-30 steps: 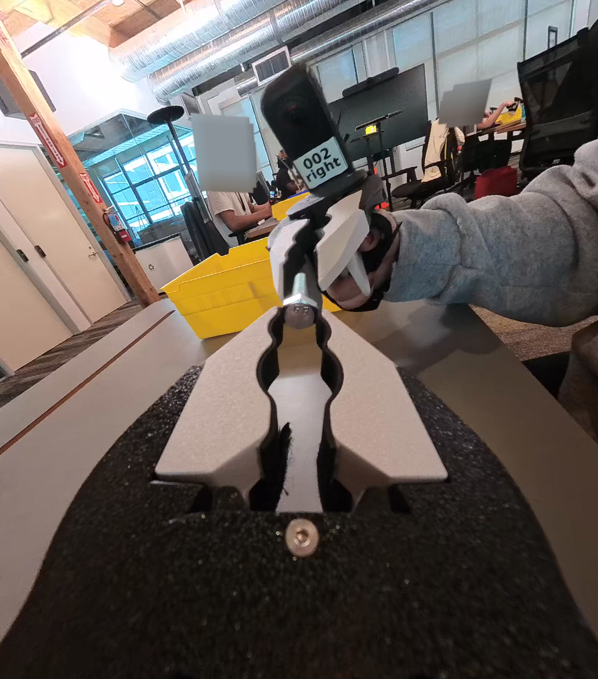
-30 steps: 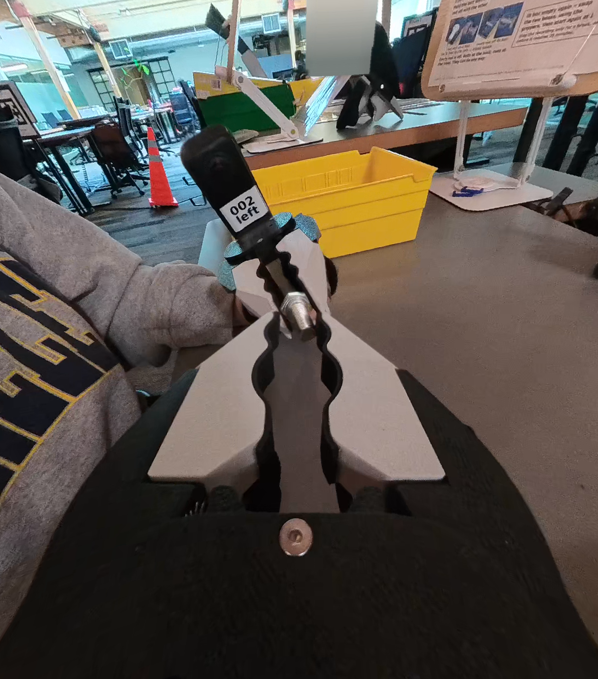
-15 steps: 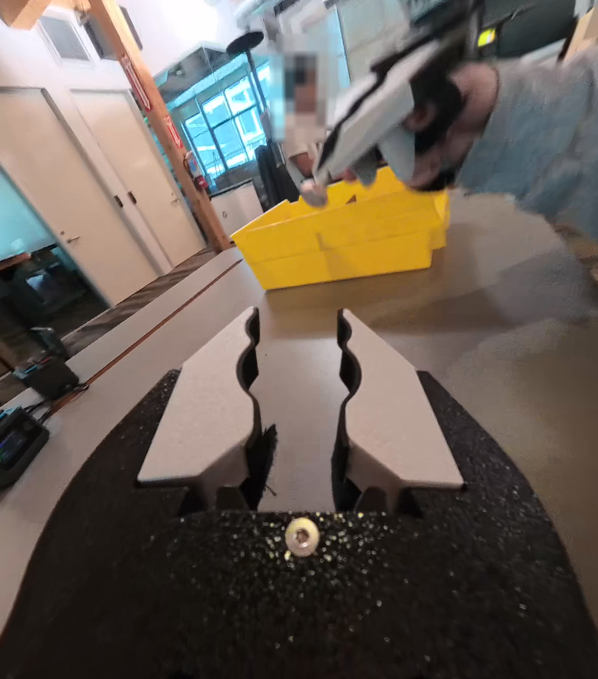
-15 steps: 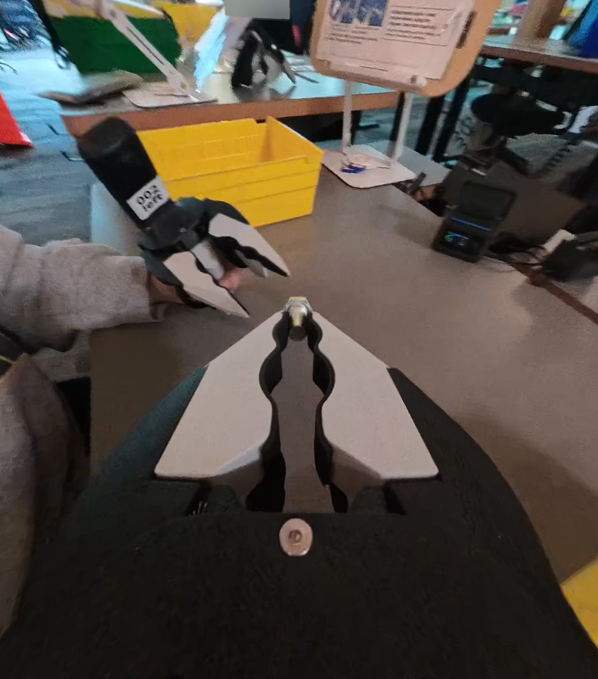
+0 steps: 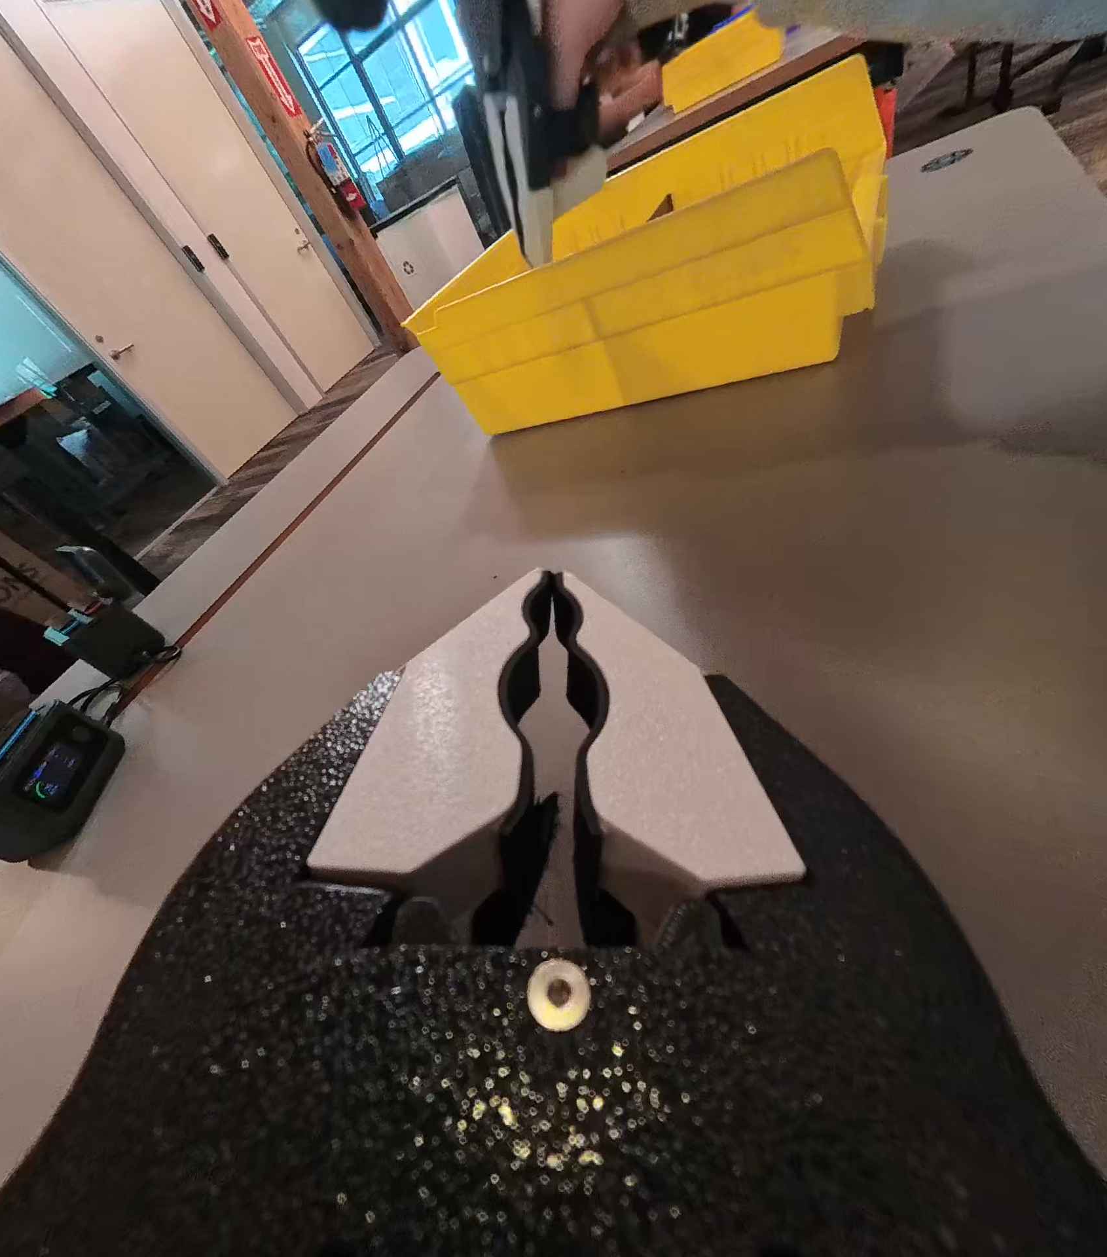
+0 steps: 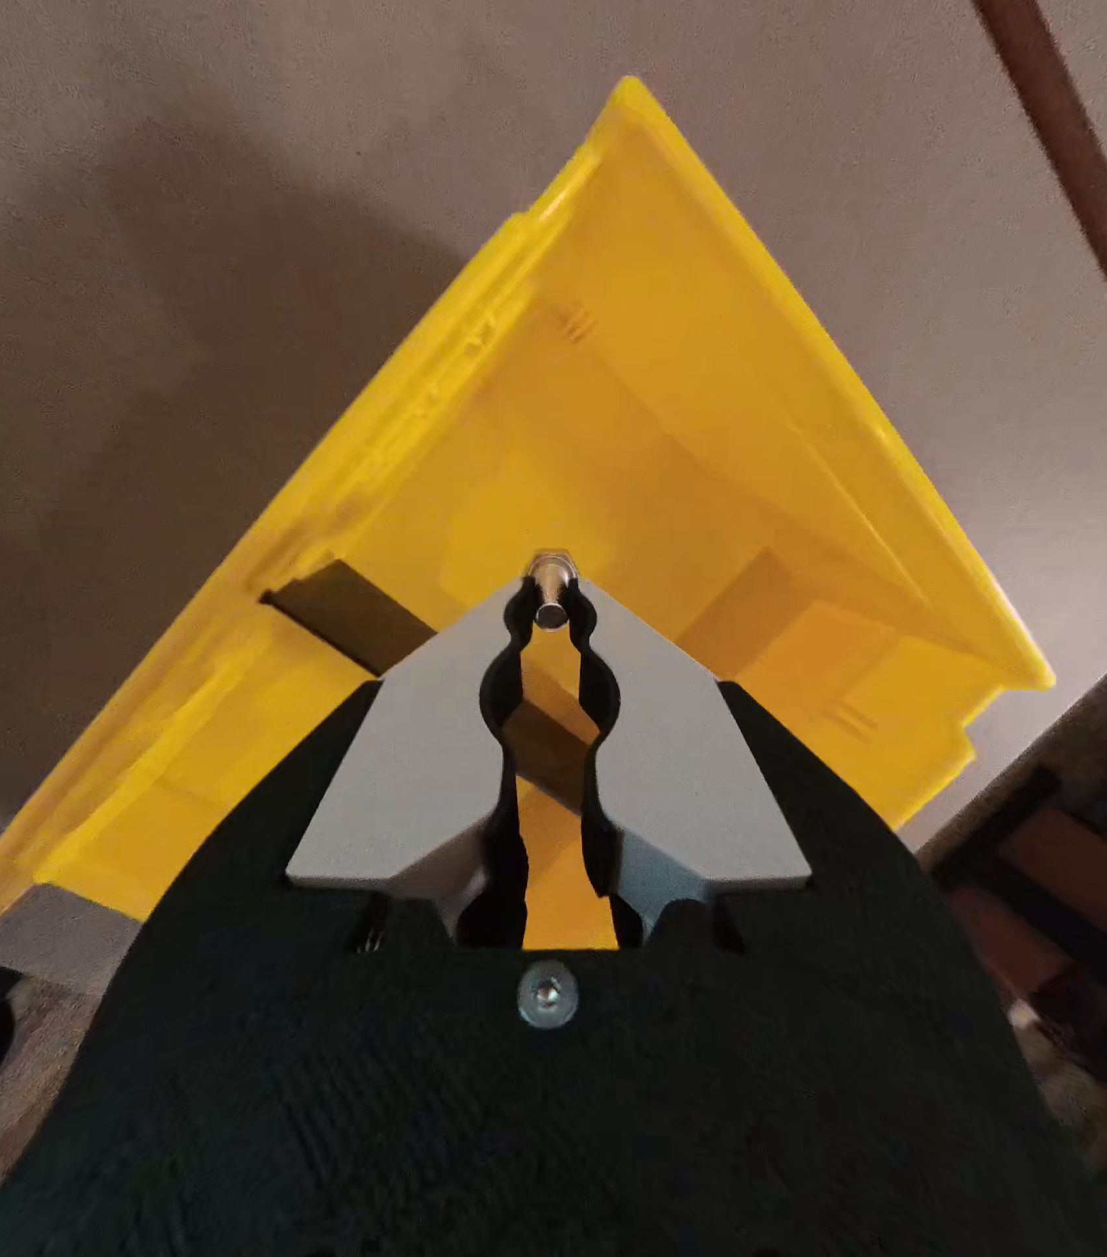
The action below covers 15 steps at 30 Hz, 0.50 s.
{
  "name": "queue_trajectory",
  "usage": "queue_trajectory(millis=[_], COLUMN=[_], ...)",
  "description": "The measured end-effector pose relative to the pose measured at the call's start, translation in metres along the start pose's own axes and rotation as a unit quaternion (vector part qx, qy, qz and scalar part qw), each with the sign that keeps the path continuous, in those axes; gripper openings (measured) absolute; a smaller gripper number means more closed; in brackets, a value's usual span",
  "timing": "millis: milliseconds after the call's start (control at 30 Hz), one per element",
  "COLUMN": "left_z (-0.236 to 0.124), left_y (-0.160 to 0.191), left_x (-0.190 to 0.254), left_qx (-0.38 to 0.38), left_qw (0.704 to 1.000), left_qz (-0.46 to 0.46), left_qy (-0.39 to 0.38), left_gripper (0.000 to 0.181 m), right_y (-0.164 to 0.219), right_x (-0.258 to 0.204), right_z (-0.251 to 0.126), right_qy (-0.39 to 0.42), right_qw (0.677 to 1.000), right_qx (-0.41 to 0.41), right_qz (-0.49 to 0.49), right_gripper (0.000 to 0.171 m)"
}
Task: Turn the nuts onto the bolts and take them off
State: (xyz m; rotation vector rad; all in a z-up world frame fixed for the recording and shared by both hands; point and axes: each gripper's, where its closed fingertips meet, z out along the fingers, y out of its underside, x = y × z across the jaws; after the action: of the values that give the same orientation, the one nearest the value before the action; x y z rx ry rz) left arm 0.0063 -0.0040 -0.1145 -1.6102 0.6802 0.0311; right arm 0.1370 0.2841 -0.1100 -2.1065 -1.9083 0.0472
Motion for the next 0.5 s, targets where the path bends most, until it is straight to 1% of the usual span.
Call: queue_trajectory(millis=[100, 233, 367, 500], left_z=[0.001, 0.001, 0.001, 0.0], left_y=[0.0, 0.001, 0.0, -0.003], left_x=[0.003, 0.004, 0.004, 0.003], left_qx=[-0.001, -0.004, -0.003, 0.004], left_qw=[1.0, 1.0, 1.0, 1.0], left_qz=[0.006, 0.009, 0.009, 0.02], left_qy=[0.007, 0.009, 0.009, 0.0], left_gripper=[0.0, 0.0, 0.0, 0.0], right_y=[0.001, 0.003, 0.008, 0.012], right_x=[0.006, 0.003, 0.002, 0.0], right_z=[0.026, 0.048, 0.06, 0.065], right_qy=[-0.005, -0.032, -0.039, -0.047], right_qw=[0.999, 0.997, 0.996, 0.996], right_qx=[-0.042, -0.066, -0.078, -0.072], right_qz=[0.008, 0.021, 0.024, 0.035], right_gripper=[0.009, 0.009, 0.008, 0.01])
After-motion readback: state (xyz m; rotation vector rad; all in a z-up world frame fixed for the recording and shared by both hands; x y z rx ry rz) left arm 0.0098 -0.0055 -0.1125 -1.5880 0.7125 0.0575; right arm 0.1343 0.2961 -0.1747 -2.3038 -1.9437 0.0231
